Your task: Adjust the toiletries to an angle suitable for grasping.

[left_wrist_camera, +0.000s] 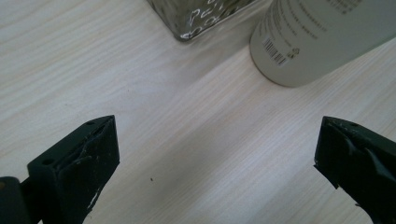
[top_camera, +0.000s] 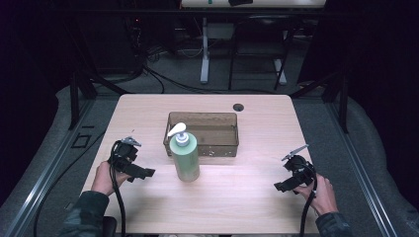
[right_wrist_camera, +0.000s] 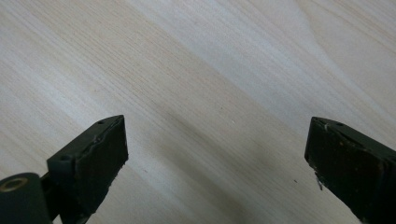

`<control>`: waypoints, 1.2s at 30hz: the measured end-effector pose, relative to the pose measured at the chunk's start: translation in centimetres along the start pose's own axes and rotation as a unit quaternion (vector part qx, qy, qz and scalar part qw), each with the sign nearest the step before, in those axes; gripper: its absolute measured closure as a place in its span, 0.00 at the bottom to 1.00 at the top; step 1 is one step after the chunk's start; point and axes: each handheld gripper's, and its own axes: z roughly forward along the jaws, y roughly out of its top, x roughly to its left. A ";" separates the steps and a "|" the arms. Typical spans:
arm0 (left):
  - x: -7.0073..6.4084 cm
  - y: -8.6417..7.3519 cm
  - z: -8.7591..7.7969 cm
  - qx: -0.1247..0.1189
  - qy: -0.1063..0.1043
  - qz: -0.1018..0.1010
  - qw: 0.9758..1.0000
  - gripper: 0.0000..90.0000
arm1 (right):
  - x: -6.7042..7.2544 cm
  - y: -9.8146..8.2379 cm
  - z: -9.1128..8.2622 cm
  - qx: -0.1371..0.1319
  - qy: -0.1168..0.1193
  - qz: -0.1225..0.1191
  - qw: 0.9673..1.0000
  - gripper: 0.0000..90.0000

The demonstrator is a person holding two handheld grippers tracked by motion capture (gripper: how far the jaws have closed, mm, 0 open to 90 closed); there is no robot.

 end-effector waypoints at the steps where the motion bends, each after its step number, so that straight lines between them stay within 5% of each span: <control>1: -0.1 0.1 -0.2 -0.001 0.001 0.001 1.000 0.00 | 0.0 0.0 0.0 0.000 0.001 -0.001 1.000 0.07; 16: -2.1 2.8 -2.9 0.009 -0.006 0.043 0.999 0.00 | 0.0 0.0 -0.1 0.003 0.005 -0.003 1.000 0.07; 30: -4.2 5.7 -5.8 0.024 -0.005 0.088 0.996 0.00 | 0.1 0.1 -0.2 0.005 0.004 -0.004 1.000 0.08; 36: -4.6 6.3 -6.5 0.020 -0.011 0.092 0.996 0.00 | 0.0 0.0 -0.2 0.005 0.004 -0.005 1.000 0.08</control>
